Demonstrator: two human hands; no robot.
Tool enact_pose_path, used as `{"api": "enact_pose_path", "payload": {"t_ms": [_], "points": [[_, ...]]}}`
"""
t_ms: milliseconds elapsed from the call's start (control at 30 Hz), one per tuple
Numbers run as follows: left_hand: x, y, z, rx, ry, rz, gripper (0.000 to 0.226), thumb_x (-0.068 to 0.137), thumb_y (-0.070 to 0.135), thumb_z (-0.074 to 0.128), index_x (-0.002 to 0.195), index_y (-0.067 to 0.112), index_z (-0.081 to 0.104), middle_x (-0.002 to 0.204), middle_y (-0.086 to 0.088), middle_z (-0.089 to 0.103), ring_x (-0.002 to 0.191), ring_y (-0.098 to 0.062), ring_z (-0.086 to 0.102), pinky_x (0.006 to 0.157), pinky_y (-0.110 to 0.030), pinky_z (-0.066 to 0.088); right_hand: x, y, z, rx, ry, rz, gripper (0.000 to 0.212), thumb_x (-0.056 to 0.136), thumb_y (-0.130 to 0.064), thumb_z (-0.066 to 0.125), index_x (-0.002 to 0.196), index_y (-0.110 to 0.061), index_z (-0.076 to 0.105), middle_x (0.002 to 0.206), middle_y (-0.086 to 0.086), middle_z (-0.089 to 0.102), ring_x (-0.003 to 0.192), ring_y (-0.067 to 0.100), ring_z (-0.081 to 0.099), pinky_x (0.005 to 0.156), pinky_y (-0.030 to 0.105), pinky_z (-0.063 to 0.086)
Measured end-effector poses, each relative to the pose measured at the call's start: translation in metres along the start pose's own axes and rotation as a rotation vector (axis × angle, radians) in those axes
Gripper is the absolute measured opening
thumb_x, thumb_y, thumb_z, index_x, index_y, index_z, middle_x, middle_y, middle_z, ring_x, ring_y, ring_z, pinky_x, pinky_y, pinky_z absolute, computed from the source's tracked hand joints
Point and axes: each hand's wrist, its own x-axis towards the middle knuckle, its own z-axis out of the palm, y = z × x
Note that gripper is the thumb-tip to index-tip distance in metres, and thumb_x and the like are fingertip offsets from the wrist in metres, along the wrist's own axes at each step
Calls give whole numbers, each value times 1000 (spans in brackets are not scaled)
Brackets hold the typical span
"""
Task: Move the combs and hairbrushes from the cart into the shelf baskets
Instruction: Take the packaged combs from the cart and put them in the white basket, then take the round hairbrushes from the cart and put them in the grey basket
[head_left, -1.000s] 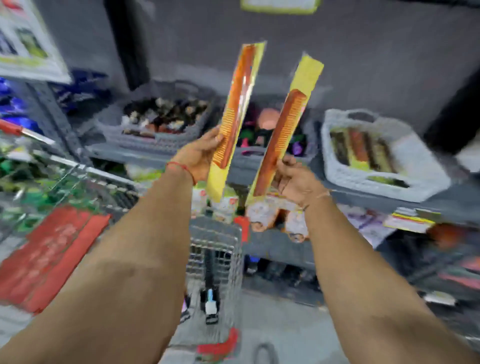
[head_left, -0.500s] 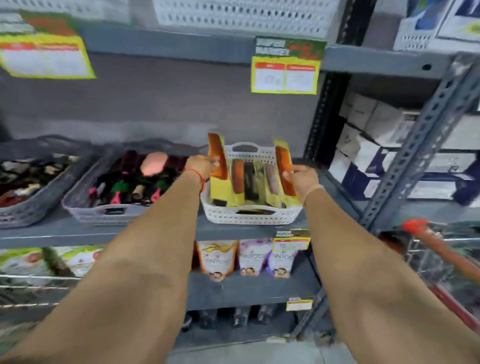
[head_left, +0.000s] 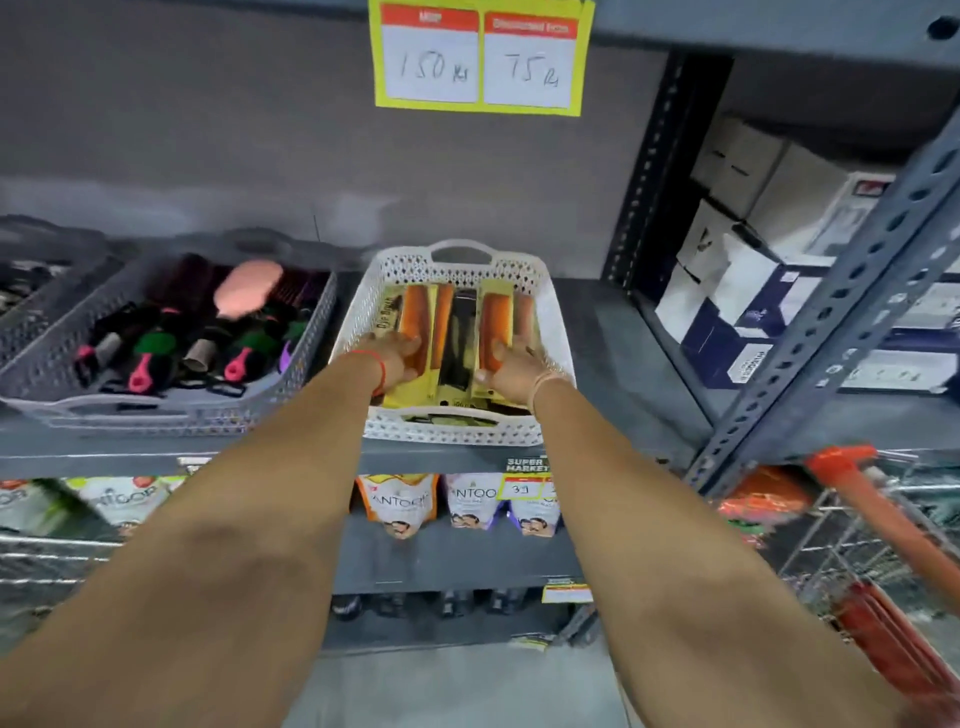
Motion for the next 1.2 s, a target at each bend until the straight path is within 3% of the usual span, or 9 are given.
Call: {"api": "enact_pose_path", "payload": {"t_ms": [100, 200, 267, 400, 500, 633, 833, 1067, 1200], "points": [[-18, -3, -15, -257, 189, 55, 58, 94, 28, 47, 148, 21, 27, 154, -13, 31, 140, -32, 32, 115, -37, 27, -10, -15, -8, 15, 145, -37, 80, 87, -55, 41, 149, -20, 4, 158, 9, -17, 146, 31, 1, 120, 48, 9], [-43, -31, -41, -657, 646, 18, 40, 90, 29, 54, 120, 4, 62, 119, -24, 66, 108, -30, 65, 89, -27, 46, -24, -69, -15, 202, 375, -237, 75, 84, -56, 47, 145, -17, 25, 155, 12, 24, 143, 27, 23, 118, 40, 17], [-66, -76, -58, -844, 813, -9, 41, 90, 34, 53, 103, -3, 67, 97, -26, 72, 73, -17, 74, 65, -25, 52, -36, -130, -9, 478, 407, -378, 58, 83, -50, 54, 129, -15, 49, 124, 16, 60, 117, 29, 55, 101, 35, 40], [-124, -195, -59, -1128, 947, -146, 35, 90, 37, 51, 69, 11, 61, 59, -14, 64, 54, -18, 57, 59, -34, 52, -62, -253, 43, 805, 272, -563, 25, 77, -51, 58, 72, -26, 59, 62, 4, 66, 45, 11, 61, 44, 19, 47], [-182, -291, -31, -1209, 994, -351, 24, 92, 35, 50, 78, 16, 56, 65, -8, 56, 41, -4, 53, 38, -21, 46, -71, -324, 117, 777, 16, -572, 30, 79, -54, 56, 77, -24, 57, 54, 4, 60, 25, 6, 48, 29, 10, 32], [-248, -386, 24, -1327, 881, -703, 26, 95, 37, 43, 82, 15, 46, 53, -5, 51, 29, -10, 50, 35, -21, 39, -69, -368, 227, 527, -370, -475, 45, 80, -61, 49, 103, -23, 57, 67, 6, 58, 32, 12, 48, 31, 11, 33], [-281, -449, 125, -1458, 592, -1038, 55, 94, 48, 36, 132, 9, 42, 101, -14, 51, 60, -19, 48, 53, -22, 40, -46, -388, 344, 269, -735, -314, 67, 80, -66, 44, 129, -20, 40, 110, 9, 56, 63, 20, 58, 59, 30, 49], [-246, -487, 230, -1578, 495, -1292, 25, 93, 39, 46, 97, 15, 51, 101, -10, 51, 88, -22, 48, 66, -25, 42, 8, -388, 455, 16, -888, -228, 69, 83, -56, 50, 135, -15, 35, 134, 23, 50, 102, 41, 62, 84, 57, 53], [-227, -499, 296, -1552, 504, -1480, 22, 87, 15, 61, 87, -7, 62, 85, -26, 59, 88, -32, 53, 60, -19, 44, 36, -365, 519, -54, -942, -161, 83, 78, -54, 59, 141, -11, 27, 118, 14, 47, 82, 17, 52, 65, 32, 44]]}}
